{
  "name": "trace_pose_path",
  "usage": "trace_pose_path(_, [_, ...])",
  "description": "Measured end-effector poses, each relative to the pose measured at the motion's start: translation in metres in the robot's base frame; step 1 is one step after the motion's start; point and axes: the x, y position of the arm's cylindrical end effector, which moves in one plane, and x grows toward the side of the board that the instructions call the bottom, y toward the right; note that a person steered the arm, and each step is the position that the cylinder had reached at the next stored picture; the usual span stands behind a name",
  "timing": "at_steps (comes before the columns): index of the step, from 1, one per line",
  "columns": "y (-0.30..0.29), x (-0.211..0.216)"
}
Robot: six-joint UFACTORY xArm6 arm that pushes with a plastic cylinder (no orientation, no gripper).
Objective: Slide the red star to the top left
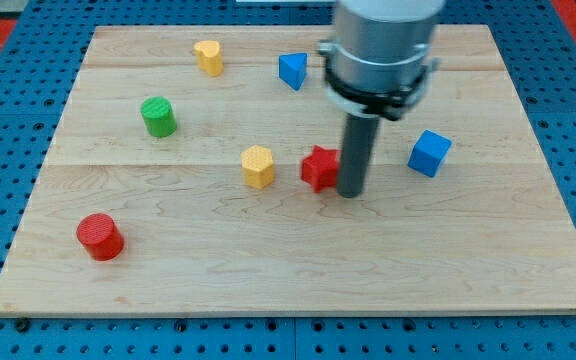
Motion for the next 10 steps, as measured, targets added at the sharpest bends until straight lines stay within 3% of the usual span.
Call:
trace_pose_path(1, [-0.014,-0.076])
trace_pose_path(2, [-0.022,-0.110])
trace_pose_path(3, [0.009,-0.046])
trace_pose_path(4, [-0.016,-0.029])
trace_pose_path(5, [-0.091,-0.067])
trace_pose_path(6, [-0.103,-0.128])
trace_pose_path(7, [-0.115,-0.126])
trace_pose_path(8, [-0.168,-0.141])
trace_pose_path(9, [-0.232,-0.193])
trace_pose_path(10, [-0.218,-0.149])
